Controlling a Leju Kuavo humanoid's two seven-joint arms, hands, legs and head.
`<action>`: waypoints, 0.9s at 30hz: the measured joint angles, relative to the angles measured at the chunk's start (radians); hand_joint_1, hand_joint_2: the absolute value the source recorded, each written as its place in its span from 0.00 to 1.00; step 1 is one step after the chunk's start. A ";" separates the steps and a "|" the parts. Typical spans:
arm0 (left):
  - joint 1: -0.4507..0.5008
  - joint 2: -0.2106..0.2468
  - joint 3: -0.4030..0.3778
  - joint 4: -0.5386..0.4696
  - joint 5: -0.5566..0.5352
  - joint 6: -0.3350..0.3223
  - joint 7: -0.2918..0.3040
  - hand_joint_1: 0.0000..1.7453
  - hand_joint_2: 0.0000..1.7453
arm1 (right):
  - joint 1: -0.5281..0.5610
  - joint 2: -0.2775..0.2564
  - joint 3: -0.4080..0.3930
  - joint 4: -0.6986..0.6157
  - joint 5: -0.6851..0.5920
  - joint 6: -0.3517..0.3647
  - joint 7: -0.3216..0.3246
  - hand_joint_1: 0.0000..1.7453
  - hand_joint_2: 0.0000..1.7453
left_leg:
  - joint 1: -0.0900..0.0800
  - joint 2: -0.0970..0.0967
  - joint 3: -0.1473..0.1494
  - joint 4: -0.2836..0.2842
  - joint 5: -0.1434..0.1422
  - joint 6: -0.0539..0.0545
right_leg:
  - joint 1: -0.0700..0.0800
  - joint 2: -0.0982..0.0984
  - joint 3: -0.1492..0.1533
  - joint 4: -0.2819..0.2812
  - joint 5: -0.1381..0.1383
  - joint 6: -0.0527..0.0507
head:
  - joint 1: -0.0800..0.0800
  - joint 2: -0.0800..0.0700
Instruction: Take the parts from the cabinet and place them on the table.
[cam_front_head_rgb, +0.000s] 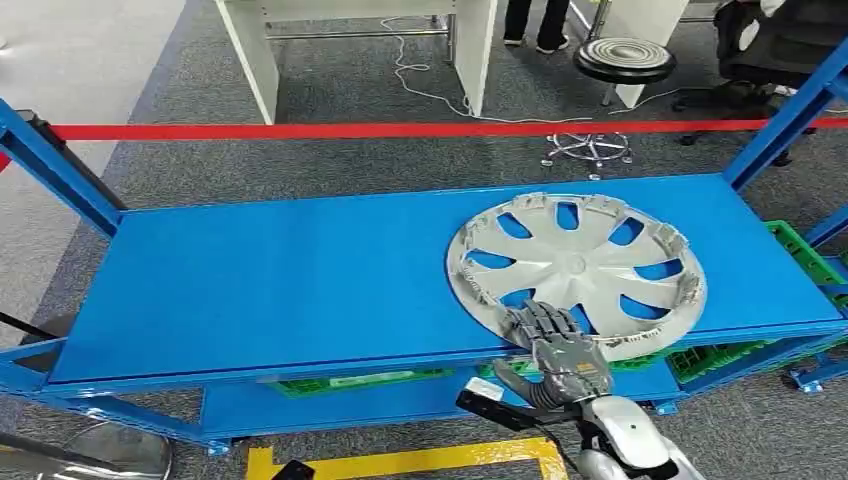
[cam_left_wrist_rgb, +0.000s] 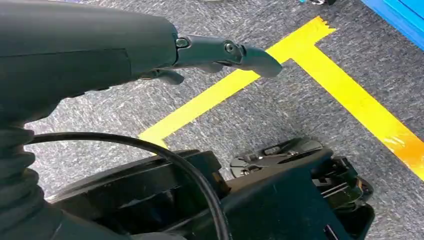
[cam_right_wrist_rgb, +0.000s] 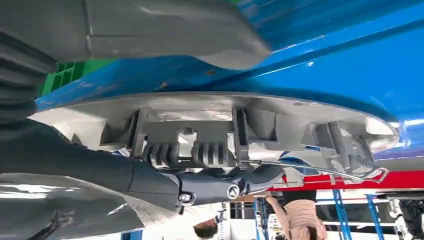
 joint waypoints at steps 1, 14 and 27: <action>0.000 0.000 0.000 0.000 0.000 0.000 0.000 0.00 1.00 | -0.001 0.000 0.000 0.002 0.000 0.000 0.000 0.00 1.00 | 0.000 0.000 0.000 0.000 0.000 0.000 | 0.000 0.000 0.000 0.000 0.000 0.000 | 0.000 0.000; 0.000 0.000 0.002 0.000 0.007 -0.002 0.003 0.00 1.00 | -0.024 0.001 0.008 0.027 0.004 0.013 0.018 0.00 1.00 | 0.000 0.000 0.000 0.000 0.000 0.000 | 0.000 0.001 0.000 0.000 0.000 0.000 | 0.000 0.000; 0.000 0.000 0.015 0.000 0.016 0.002 0.002 0.00 1.00 | -0.018 0.001 0.004 0.036 -0.003 -0.007 0.040 0.00 1.00 | 0.000 0.000 0.004 0.000 0.000 -0.001 | 0.000 0.001 -0.008 0.000 0.000 0.000 | 0.000 0.000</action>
